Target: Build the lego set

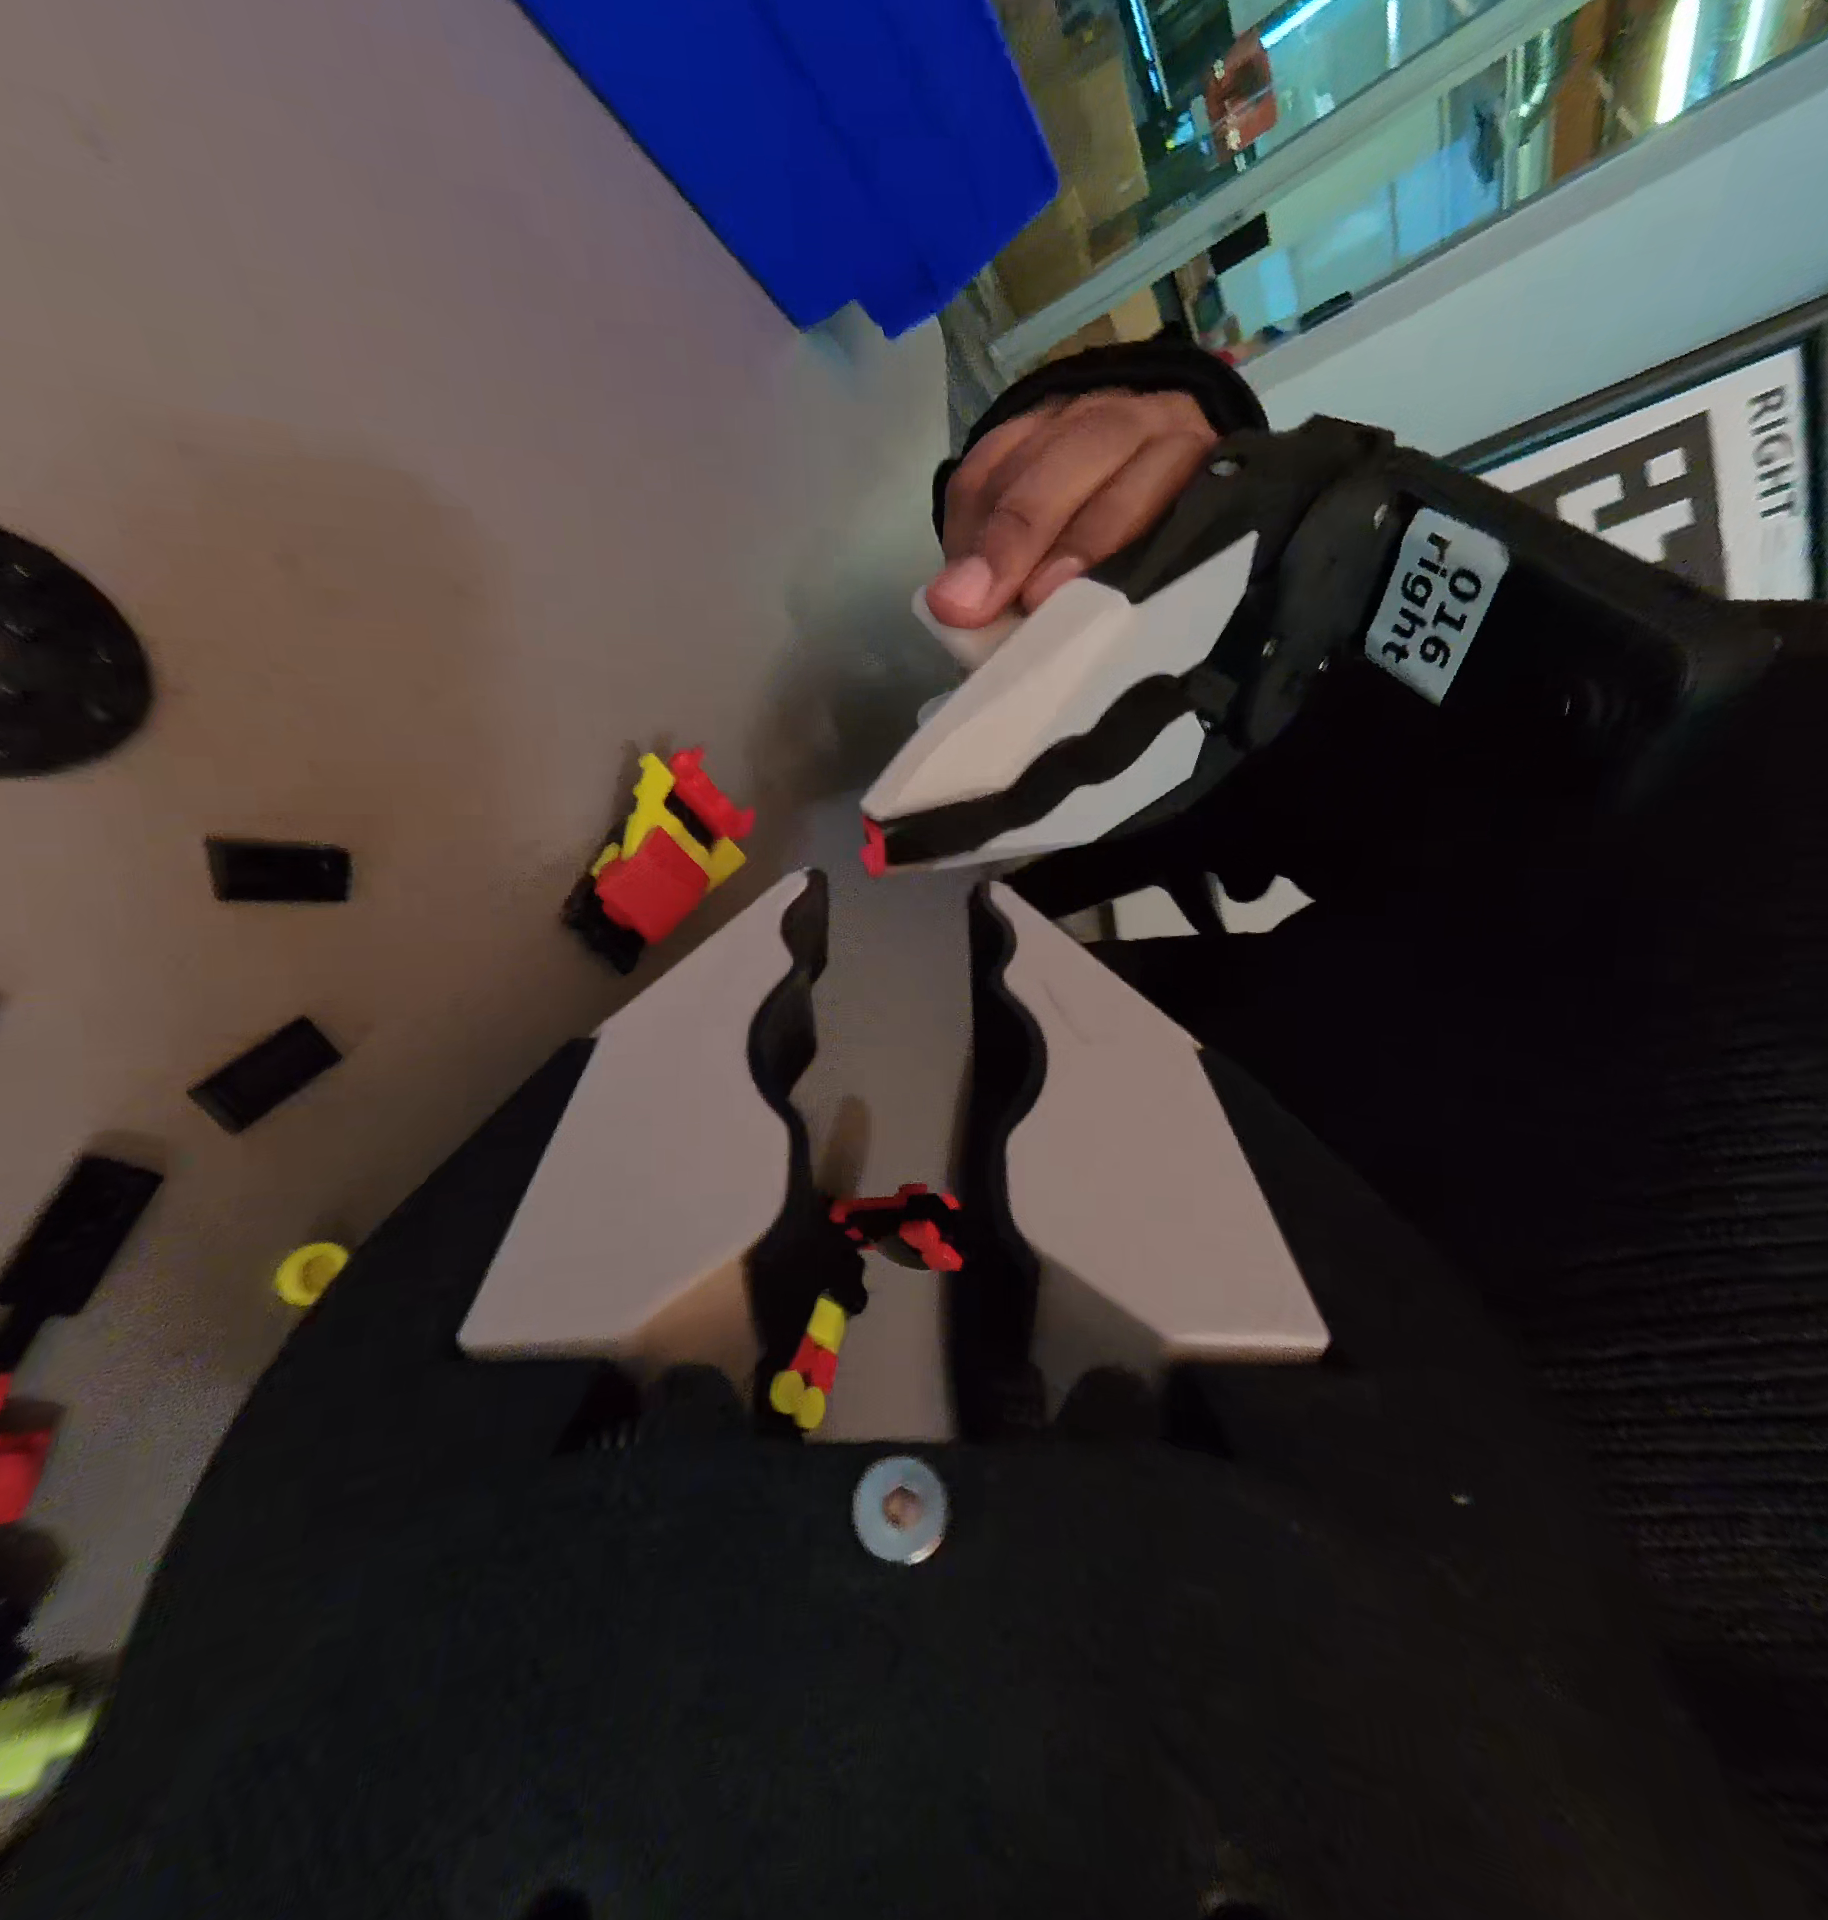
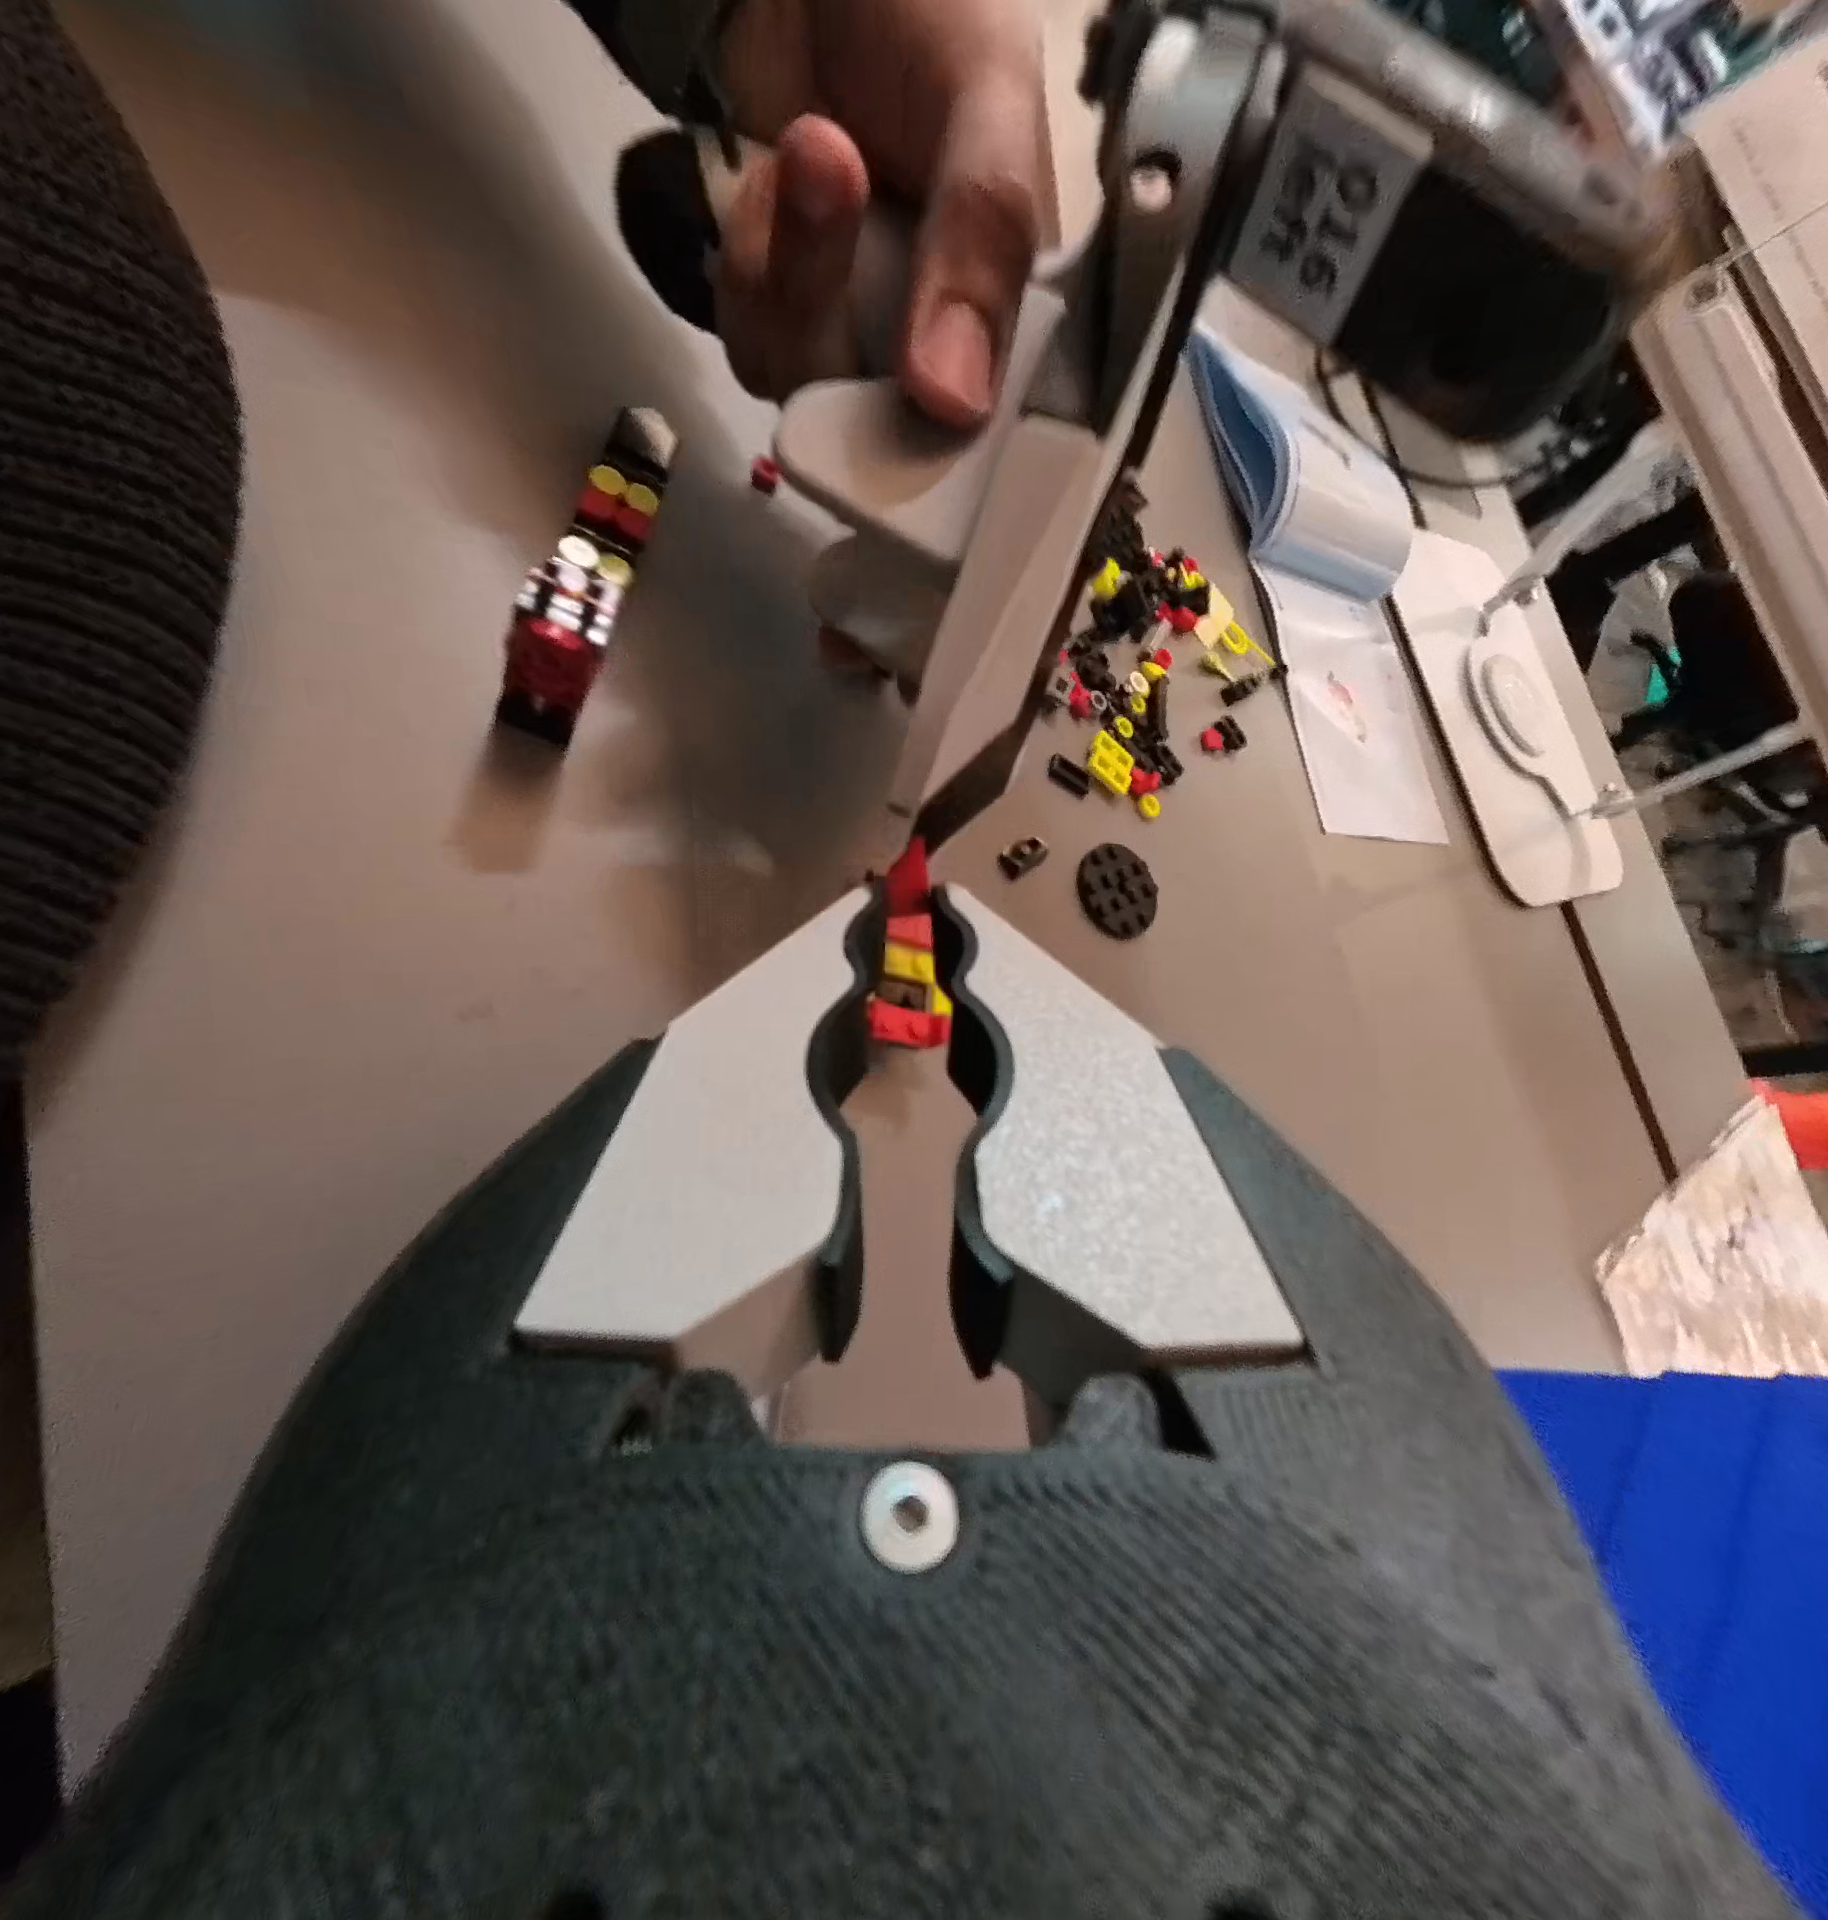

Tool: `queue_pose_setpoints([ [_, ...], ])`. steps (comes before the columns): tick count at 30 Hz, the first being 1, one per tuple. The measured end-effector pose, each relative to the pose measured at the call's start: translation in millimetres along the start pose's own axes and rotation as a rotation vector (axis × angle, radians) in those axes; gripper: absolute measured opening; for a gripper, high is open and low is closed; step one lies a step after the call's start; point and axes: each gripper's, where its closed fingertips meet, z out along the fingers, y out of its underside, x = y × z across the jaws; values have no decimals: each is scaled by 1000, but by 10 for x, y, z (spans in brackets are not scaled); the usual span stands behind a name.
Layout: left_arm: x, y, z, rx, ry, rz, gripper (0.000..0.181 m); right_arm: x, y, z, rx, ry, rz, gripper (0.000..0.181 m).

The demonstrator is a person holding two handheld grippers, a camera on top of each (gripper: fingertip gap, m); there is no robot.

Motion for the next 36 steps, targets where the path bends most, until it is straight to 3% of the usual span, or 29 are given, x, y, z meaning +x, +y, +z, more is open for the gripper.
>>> queue_pose_setpoints([
  [3,-110,-94,-55,32,-139,124,37,107,205,34,-81,14,115,7],
  [6,-297,-109,-71,6,-324,260,38,107,357,64,-146,-27,239,7],
  [11,-476,-10,28,-95,-473,417,40,86,343,67,-152,-77,346,7],
  [36,-559,106,194,-171,-486,452,23,7,398,142,-216,-101,332,7],
])
